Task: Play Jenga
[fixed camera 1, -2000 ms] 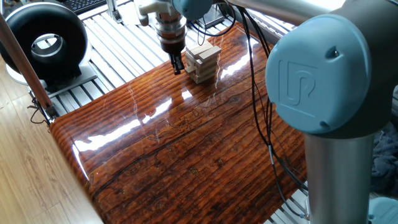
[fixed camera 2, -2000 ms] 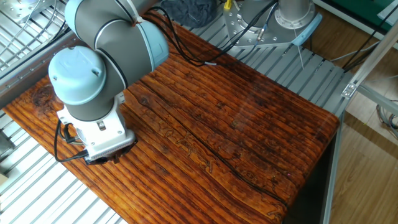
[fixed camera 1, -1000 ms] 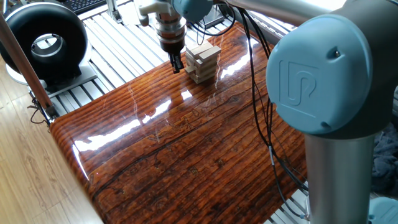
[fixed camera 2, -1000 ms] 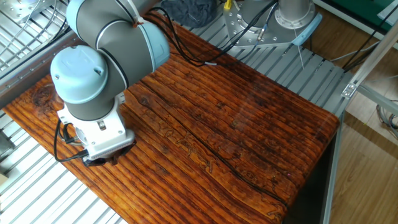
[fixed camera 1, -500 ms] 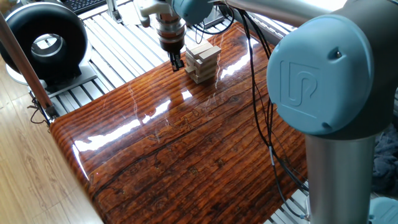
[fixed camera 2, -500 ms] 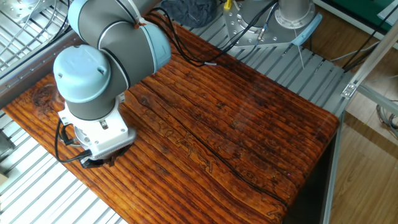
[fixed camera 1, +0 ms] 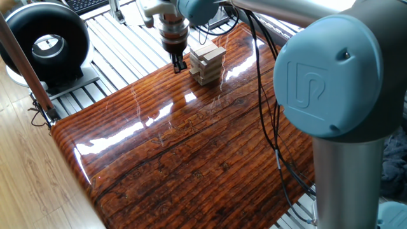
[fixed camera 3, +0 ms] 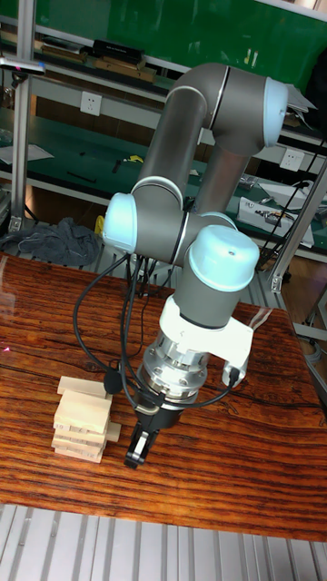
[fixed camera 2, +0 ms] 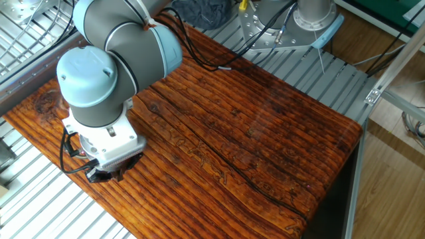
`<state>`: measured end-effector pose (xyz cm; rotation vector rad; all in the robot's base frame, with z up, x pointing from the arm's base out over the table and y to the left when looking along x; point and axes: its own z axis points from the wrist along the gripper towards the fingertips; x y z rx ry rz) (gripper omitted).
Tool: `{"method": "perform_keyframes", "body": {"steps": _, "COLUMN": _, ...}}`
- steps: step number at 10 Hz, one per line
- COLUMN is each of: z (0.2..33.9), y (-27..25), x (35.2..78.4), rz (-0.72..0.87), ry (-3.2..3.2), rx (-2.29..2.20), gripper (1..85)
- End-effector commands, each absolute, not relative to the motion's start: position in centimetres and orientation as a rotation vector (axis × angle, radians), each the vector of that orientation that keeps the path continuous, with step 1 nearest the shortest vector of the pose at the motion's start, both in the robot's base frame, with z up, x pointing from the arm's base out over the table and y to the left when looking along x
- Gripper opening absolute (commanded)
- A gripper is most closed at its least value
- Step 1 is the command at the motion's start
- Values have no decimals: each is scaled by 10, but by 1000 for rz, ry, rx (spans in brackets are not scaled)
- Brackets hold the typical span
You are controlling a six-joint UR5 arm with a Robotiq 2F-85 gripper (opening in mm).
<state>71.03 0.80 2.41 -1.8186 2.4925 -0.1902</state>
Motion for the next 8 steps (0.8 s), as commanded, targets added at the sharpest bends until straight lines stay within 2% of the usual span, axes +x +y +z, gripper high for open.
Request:
{"method": "perform_keyframes", "body": {"steps": 1, "z": 25, "y": 17, "x": 715, "rz": -153, "ry": 2481, "rx": -1770, "gripper": 17}}
{"method": "perform_keyframes", "body": {"steps": 3, "z": 25, "y": 23, "x": 715, "rz": -125, "ry": 2448, "rx": -1801, "gripper": 50}}
{"method": "perform_keyframes", "body": {"steps": 4, "z": 24, "y": 25, "x": 713, "rz": -106, "ry": 2438, "rx": -1831, "gripper": 120}}
{"method": "perform_keyframes", "body": {"steps": 8, "z": 21, "y": 28, "x": 698, "rz": -43, "ry": 2419, "rx": -1966, "gripper": 183}}
